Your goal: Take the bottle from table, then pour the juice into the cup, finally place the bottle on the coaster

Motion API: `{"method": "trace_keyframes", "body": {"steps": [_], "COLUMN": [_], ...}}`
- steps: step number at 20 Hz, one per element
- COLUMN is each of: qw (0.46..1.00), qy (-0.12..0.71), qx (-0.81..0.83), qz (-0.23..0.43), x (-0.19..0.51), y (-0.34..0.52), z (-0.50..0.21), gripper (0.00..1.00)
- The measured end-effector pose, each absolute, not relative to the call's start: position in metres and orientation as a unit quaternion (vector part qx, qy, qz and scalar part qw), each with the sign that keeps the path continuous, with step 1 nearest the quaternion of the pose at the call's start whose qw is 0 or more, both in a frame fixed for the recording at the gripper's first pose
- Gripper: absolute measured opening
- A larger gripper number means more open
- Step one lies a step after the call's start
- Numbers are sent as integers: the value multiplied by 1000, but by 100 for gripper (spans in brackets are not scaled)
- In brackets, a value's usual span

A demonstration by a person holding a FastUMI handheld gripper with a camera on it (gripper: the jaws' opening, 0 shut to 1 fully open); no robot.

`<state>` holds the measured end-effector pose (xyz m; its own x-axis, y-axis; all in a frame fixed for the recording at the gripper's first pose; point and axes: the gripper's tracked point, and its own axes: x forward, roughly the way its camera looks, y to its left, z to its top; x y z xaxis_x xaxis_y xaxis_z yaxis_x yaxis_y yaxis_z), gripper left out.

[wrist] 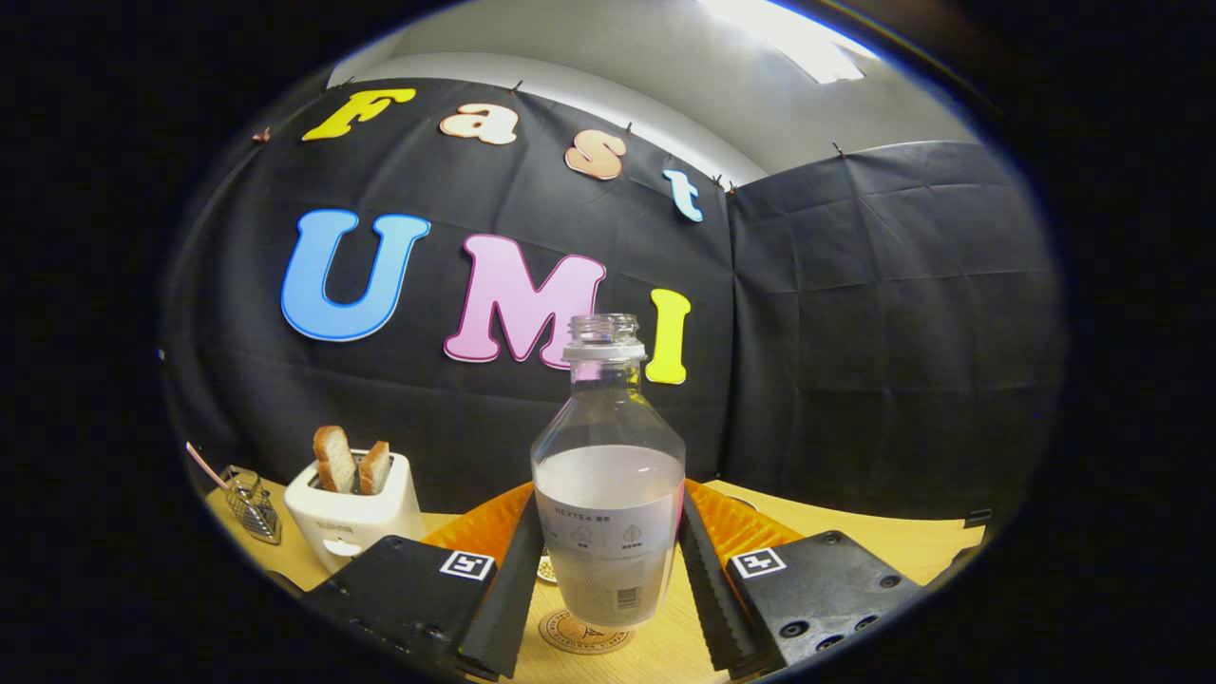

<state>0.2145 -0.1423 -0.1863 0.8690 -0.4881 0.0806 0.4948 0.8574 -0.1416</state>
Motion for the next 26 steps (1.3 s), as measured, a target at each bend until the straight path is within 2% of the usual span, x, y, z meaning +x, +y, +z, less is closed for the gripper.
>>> {"method": "trace_keyframes", "body": {"steps": [10,26], "qw": [961,960], "qy": [45,49], "qx": [-58,-38], "qz": [-266,-272], "x": [249,256], "y": [-159,-160], "z": [-280,-305], "gripper": [75,76]}}
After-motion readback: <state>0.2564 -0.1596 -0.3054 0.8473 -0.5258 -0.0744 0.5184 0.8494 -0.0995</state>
